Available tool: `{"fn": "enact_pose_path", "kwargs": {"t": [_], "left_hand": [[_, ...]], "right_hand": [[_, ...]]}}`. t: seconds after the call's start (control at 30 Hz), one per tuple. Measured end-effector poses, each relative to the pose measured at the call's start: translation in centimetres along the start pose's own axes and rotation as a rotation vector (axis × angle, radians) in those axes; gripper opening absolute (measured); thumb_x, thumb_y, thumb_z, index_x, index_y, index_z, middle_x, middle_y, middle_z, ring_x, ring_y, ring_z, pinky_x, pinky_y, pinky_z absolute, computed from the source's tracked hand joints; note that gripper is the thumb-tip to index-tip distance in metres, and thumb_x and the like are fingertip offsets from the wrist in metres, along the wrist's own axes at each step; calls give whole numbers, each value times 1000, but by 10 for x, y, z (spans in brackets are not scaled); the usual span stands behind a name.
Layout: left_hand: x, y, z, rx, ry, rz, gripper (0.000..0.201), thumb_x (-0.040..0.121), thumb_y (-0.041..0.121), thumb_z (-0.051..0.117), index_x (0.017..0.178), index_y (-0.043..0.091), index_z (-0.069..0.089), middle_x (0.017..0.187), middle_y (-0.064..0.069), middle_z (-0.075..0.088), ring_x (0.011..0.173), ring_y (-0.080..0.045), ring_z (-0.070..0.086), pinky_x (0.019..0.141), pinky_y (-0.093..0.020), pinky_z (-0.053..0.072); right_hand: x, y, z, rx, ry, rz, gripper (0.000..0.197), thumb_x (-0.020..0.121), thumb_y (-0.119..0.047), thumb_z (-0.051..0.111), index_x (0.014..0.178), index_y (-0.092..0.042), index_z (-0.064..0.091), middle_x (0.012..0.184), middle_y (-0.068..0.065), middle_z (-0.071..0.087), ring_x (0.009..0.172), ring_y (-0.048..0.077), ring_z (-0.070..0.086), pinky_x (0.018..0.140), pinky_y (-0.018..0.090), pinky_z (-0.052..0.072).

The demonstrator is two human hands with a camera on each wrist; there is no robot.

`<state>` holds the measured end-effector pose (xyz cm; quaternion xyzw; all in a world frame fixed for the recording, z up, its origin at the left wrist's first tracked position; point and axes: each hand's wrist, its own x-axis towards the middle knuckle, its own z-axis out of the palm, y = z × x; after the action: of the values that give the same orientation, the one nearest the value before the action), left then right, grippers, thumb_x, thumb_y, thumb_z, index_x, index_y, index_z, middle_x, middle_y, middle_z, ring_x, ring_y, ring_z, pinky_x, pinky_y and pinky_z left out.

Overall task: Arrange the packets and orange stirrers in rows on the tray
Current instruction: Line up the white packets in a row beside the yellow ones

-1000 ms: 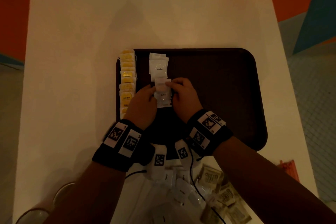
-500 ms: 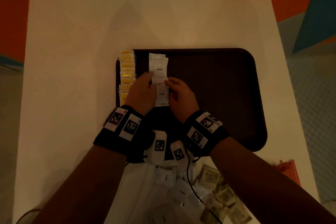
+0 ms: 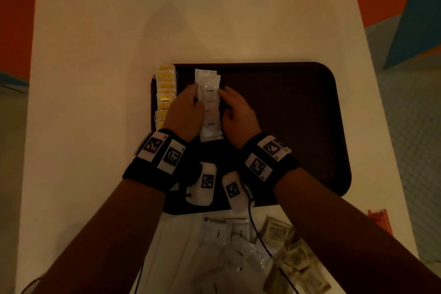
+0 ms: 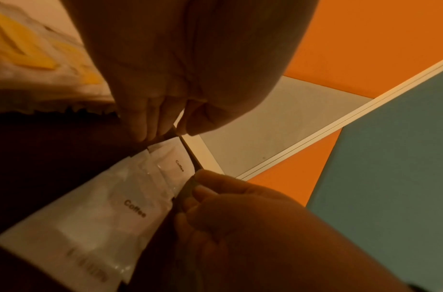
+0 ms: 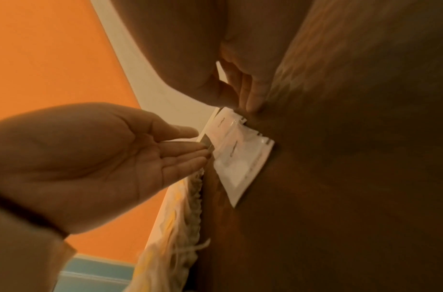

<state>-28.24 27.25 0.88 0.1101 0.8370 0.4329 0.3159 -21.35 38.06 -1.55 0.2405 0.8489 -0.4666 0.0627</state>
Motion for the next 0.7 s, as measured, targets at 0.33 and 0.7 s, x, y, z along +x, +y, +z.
{"fn": "enact_pose_path", "kwargs": {"t": [0.33, 0.7], "left_hand": [[20, -31, 10, -88, 4, -43, 69, 66, 36, 32, 134, 30, 39, 130, 0, 54, 117, -21, 53, 98, -46, 46], [7, -13, 3, -122, -18, -23, 52, 81, 10, 36, 132, 19, 42, 125, -6, 57, 112, -24, 55, 95, -47, 48]], "right_hand": [[18, 2, 15, 54, -57, 2, 61, 80, 13, 36, 136, -10, 40, 145, 12, 37, 130, 34, 37, 110, 45, 32], [9, -6, 3, 100, -57, 34, 57, 84, 13, 37, 138, -7, 35, 147, 14, 33, 135, 24, 33, 108, 20, 24]]}}
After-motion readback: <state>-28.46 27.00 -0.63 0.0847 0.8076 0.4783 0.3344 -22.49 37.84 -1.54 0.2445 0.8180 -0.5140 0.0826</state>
